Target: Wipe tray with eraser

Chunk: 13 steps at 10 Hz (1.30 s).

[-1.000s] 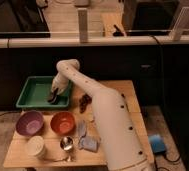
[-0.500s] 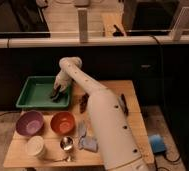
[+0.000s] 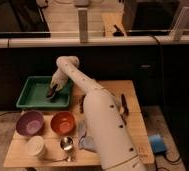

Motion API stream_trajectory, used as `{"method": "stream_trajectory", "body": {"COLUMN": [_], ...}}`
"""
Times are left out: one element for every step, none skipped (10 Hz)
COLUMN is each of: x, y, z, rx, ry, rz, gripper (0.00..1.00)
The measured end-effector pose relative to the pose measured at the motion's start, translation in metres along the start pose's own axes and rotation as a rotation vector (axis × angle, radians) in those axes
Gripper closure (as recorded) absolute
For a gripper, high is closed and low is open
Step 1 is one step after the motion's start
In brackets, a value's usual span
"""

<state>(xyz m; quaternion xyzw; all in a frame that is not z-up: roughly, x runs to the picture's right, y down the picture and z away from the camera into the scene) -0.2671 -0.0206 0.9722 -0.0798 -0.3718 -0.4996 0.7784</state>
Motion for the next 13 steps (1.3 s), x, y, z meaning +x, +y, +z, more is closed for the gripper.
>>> {"method": "stream_trajectory", "body": {"x": [-0.004, -0.010, -0.016, -0.021, -0.026, -0.029, -0.034, -0.038, -0.039, -0.040, -0.039, -0.039, -0.038], "y": [-0.004, -0.009, -0.014, -0.018, -0.022, -0.023, -0.024, -0.023, -0.019, -0.018, 0.000, 0.008, 0.014], "z": [0.002, 0.005, 0.007, 0.010, 0.012, 0.013, 0.014, 0.015, 0.016, 0.016, 0.010, 0.007, 0.006], "rx": [0.007, 0.012, 0.017, 0.020, 0.024, 0.025, 0.023, 0.020, 0.016, 0.015, 0.004, -0.002, -0.006], "ry": [-0.004, -0.009, -0.014, -0.021, -0.027, -0.030, -0.037, -0.040, -0.042, -0.043, -0.040, -0.037, -0.034], "rz": [-0.011, -0.025, -0.040, -0.052, -0.064, -0.070, -0.081, -0.089, -0.086, -0.084, -0.065, -0.054, -0.043], "gripper": [0.81, 0.81, 0.81, 0.81, 0.81, 0.81, 0.81, 0.81, 0.81, 0.81, 0.81, 0.81, 0.81]}}
